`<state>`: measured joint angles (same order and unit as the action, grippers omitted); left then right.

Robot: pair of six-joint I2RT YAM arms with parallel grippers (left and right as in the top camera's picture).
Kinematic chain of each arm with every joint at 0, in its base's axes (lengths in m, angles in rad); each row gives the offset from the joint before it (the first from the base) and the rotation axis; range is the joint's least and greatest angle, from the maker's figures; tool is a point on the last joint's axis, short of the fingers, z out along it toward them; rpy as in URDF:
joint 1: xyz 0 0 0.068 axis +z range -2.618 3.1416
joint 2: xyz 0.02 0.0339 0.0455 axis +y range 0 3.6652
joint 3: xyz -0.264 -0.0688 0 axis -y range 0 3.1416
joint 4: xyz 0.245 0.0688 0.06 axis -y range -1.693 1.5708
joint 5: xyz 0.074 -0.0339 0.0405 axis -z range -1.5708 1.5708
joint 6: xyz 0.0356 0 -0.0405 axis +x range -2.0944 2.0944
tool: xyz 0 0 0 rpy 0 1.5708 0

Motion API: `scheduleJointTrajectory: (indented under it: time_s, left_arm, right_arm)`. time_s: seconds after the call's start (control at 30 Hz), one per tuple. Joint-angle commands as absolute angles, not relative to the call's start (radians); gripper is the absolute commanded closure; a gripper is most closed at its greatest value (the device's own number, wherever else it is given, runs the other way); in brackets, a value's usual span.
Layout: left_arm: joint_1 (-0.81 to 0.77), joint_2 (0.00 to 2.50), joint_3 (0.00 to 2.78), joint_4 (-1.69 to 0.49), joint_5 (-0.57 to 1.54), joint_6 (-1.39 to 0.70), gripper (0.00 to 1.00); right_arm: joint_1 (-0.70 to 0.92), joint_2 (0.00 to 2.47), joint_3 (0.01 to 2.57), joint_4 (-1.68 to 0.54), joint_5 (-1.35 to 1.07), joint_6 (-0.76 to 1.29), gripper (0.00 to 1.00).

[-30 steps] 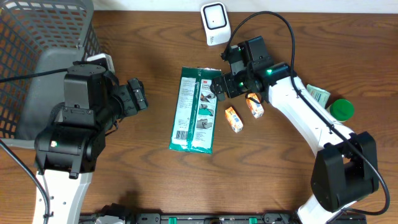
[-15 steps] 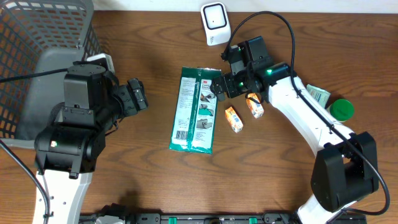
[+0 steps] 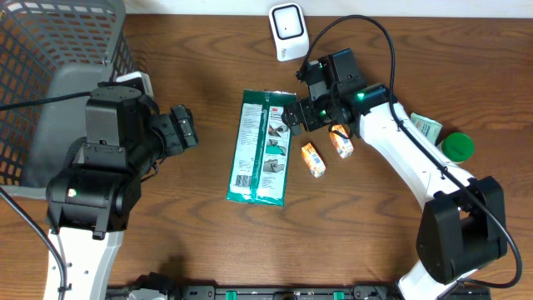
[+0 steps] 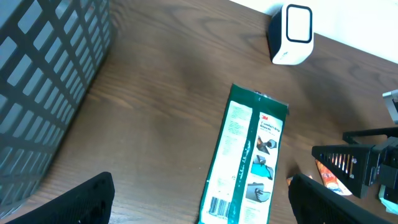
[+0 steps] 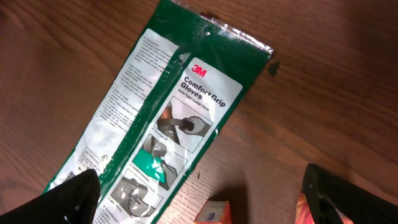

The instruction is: Scan the item barcode

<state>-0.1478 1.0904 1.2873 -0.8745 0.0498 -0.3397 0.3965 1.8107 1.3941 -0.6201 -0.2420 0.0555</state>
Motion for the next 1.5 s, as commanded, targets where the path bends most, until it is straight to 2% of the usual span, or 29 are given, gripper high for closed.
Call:
scheduleJointTrajectory:
  time_s: [0.0,0.73,0.83,1.03,1.23,1.47]
  left_arm:
    - [-0.149,1.09,1.297,-0.874,0.051,-0.338,0.1]
    - [-0.149,1.09,1.297,-0.874,0.051,-0.338,0.1]
    - [-0.149,1.09,1.297,-0.874,0.051,-0.338,0.1]
    - [-0.149,1.09,1.297,-0.874,0.051,-0.338,0.1]
    - [-0.149,1.09,1.297,-0.874,0.051,-0.338,0.1]
    - [-0.149,1.09,1.297,-0.874,0.051,-0.338,0.1]
  right_arm:
    - [0.393,1.795,1.411,-0.621,-0.237,0.039,0.01]
    - [0.394,1.795,1.411,-0.626,-0.244,0.066,0.01]
    - [0.379,1.79,1.412,-0.658,-0.171,0.083,0.01]
    - [0.199,1.765,1.44,-0.633,-0.127,0.187,0.01]
    - [-0.047,1.75,1.548,-0.696,-0.217,0.157,0.01]
    - [-0.228,1.75,1.586,-0.693,-0.283,0.119,0.01]
